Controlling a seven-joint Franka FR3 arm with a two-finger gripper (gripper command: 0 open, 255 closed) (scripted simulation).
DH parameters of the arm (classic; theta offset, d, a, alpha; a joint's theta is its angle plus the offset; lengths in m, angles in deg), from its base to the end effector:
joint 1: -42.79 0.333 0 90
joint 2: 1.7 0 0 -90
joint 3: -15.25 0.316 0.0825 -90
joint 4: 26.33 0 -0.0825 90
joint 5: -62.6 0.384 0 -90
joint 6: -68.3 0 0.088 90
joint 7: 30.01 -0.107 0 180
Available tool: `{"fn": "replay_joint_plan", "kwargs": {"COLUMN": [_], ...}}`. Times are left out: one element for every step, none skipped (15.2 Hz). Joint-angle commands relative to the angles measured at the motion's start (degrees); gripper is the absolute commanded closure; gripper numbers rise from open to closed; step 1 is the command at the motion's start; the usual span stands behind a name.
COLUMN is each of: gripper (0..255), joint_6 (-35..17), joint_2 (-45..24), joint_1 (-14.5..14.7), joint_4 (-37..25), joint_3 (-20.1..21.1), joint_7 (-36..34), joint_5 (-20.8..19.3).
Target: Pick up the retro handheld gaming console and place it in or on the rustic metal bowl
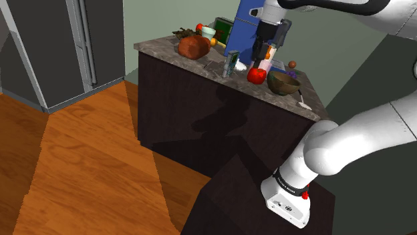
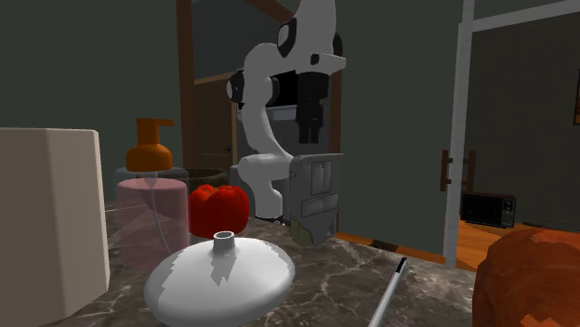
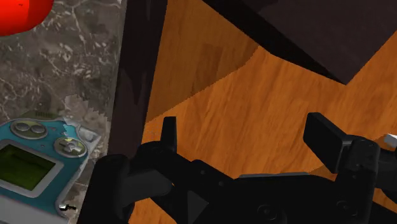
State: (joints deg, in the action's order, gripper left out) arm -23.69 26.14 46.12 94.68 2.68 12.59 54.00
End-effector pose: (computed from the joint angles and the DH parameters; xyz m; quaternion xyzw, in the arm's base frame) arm 0.3923 -0.0969 0.5975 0.9526 0.3030 -0.0238 0.0154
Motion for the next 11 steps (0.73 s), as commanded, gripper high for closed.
{"fn": "replay_joint_plan", "kwargs": {"gripper": [0,0,0,0,0,0,0,0,0,0,0], "joint_6": [-1.5,-2.0,-2.5,-2.9,-3.3,-3.5,-3.7,-3.7,-3.7,-3.5,-3.3], "joint_2": [-3.9,-5.9,-8.0,-10.2,-12.4,-14.6,-16.9,-19.3,-21.7,-24.2,-26.7], "joint_1": [0.8,1.2,1.6,2.0,2.3,2.6,2.8,3.0,3.1,3.0,2.9], "joint_4": [-3.1,-4.9,-6.8,-8.8,-10.8,-13.0,-15.3,-17.6,-20.1,-22.7,-25.4], "joint_3": [-2.4,-3.4,-4.4,-5.4,-6.3,-7.1,-7.9,-8.6,-9.2,-9.7,-10.2], "joint_7": [6.1,8.9,11.8,14.6,17.5,20.3,23.2,26.1,28.9,31.7,34.5], "joint_5": [0.0,0.3,0.7,1.2,1.8,2.6,3.5,4.4,5.5,6.6,7.9]}}
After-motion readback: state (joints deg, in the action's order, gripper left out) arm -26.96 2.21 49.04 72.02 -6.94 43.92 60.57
